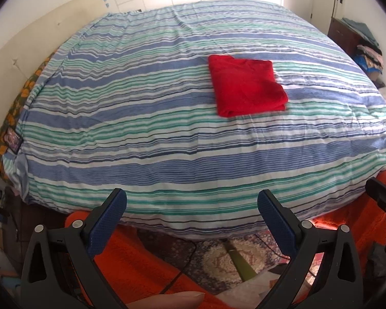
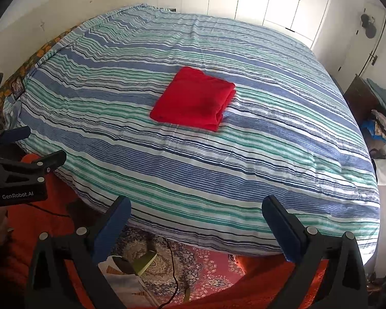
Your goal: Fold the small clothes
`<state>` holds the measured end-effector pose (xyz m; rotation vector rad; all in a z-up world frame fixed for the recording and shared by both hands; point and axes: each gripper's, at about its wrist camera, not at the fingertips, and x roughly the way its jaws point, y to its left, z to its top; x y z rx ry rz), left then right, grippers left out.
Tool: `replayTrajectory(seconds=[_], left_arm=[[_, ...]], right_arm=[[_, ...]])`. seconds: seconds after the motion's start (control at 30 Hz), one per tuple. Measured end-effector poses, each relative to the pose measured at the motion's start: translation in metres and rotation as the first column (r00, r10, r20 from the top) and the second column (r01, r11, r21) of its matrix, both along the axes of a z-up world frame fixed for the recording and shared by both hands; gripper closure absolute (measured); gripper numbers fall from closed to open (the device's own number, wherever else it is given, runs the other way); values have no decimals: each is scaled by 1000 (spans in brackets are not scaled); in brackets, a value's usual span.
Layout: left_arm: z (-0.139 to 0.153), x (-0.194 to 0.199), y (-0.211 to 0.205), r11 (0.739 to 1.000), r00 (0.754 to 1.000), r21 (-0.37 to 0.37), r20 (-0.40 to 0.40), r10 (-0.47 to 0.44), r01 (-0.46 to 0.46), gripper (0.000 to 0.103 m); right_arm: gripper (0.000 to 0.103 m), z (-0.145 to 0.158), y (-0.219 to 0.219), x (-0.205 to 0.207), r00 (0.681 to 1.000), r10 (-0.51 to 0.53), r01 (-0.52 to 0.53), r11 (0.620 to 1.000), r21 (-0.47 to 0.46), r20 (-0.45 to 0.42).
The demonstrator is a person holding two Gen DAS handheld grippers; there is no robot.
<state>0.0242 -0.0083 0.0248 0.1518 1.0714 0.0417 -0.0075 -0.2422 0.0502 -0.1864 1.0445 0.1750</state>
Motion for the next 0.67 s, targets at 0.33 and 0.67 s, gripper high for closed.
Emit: replayTrajectory(seconds=[0.33, 0.67], left_arm=[[0, 1, 1, 1000, 1000, -7, -1, -3, 3, 1], [1, 1, 0, 1000, 1000, -10, 12, -5, 5, 2]], right_arm=[[2, -2, -1, 2, 1000, -4, 4, 1000, -2, -4], [2, -9, 0, 4, 1000, 1, -1, 1000, 2, -13]])
